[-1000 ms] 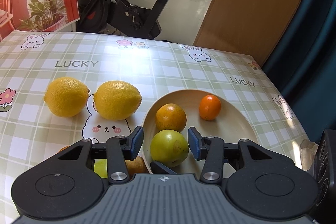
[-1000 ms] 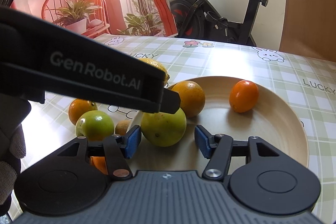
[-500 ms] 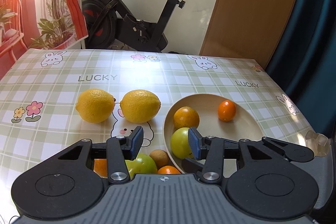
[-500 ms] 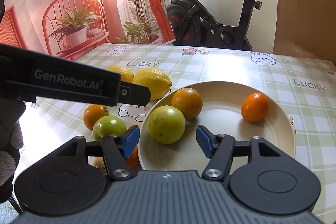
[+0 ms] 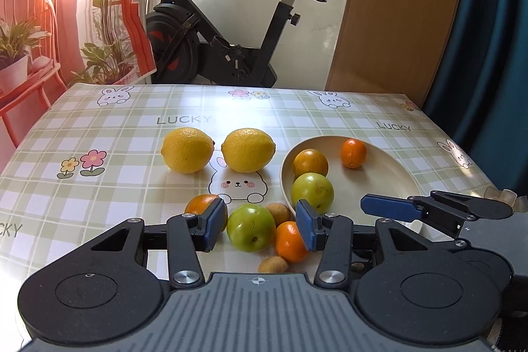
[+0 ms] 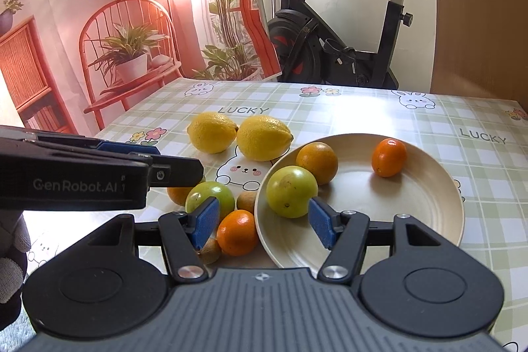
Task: Organize fruits
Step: 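Withdraw the left tool from the plate back over the fruit pile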
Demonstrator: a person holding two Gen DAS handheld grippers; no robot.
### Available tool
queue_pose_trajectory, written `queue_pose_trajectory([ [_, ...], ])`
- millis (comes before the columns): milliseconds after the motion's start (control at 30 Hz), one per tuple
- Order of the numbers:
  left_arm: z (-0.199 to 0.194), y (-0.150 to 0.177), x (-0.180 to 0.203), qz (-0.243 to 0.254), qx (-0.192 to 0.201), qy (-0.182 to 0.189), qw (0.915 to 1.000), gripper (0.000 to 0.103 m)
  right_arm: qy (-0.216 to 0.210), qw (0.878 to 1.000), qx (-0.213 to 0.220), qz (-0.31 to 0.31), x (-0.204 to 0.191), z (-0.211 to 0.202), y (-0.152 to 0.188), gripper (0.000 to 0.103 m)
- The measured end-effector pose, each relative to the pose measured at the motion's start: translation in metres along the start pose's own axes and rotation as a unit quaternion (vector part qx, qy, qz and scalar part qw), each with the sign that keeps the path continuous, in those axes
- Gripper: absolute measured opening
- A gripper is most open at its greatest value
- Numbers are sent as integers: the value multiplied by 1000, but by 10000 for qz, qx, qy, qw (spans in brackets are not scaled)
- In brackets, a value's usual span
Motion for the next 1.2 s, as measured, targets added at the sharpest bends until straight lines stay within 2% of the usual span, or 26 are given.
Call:
queue_pose_trajectory([
  [333,-14,7,-13,-187,119,-114,9997,50,-71,10000,-16,-61,-13,-7,9,63],
  [600,-9,23,-28,-463,-96,-216,9986,50,-87,9999,-113,-26,-14,-6,18,63],
  [833,0,29,-29,-627,-234,-45,9977,49,-107,9995,-265,-117,-16,3,24,62],
  [1000,6,35,-32,-737,-348,35,9967,49,-173,9992,-315,-155,-17,8,27,55],
  [1200,13,39,-35,-911,-460,205,9946,45,-449,9974,-466,-321,-29,17,34,40],
])
Point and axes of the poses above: each gripper's, at about its wrist camera, not at the fingertips, and z roughly the way its jaws point, x to its right, y to its underside, the point moved 7 cm from there along z, roughly the way its jaws point, and after that the axes turned 11 degrees about -y, right-handed, at the moved point
